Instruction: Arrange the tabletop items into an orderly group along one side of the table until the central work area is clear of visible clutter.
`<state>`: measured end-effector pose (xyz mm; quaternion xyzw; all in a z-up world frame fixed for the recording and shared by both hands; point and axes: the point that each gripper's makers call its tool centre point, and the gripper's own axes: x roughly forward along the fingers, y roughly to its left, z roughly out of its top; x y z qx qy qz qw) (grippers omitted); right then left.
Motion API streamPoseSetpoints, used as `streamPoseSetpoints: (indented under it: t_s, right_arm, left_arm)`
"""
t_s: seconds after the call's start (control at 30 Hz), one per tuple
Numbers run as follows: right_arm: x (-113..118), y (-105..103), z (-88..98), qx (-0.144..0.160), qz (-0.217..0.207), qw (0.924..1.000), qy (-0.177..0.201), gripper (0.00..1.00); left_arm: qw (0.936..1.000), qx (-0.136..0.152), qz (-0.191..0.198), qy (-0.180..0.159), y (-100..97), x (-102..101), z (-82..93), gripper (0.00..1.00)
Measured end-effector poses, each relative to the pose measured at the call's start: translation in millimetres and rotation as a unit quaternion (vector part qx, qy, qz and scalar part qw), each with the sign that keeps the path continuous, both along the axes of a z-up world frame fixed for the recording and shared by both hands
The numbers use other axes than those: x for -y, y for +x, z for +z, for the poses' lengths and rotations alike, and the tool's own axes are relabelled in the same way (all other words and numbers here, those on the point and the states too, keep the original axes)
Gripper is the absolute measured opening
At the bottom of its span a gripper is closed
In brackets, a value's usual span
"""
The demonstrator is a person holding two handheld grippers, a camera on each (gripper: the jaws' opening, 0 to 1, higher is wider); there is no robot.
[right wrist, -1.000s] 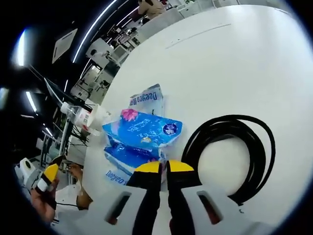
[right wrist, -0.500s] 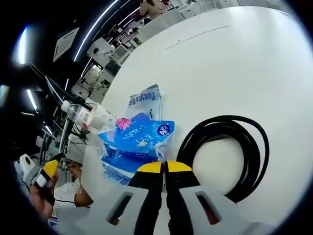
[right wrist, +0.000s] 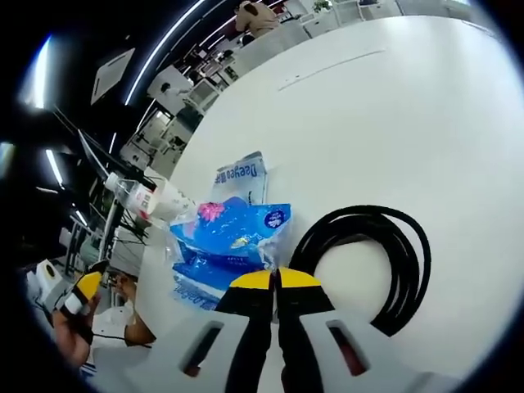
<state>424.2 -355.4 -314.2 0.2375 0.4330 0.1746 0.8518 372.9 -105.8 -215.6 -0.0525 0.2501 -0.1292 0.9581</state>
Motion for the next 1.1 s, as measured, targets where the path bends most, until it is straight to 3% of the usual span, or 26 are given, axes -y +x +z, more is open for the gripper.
streamPoseSetpoints:
  t_s: [0.53, 1.1]
  right_arm:
    - [31.0, 26.5, 30.3, 0.04, -0.036, 0.9985, 0.002, 0.0]
    - [70.3, 43.8, 37.3, 0.053, -0.068, 0.9962, -0.011, 0.0]
  left_arm:
    - [1.0, 0.002, -0.003, 0.0, 1.7, 0.9, 1.5, 0.48]
    - [1.0, 0.002, 0.006, 0.0, -1.3, -5.3, 3.0, 0.47]
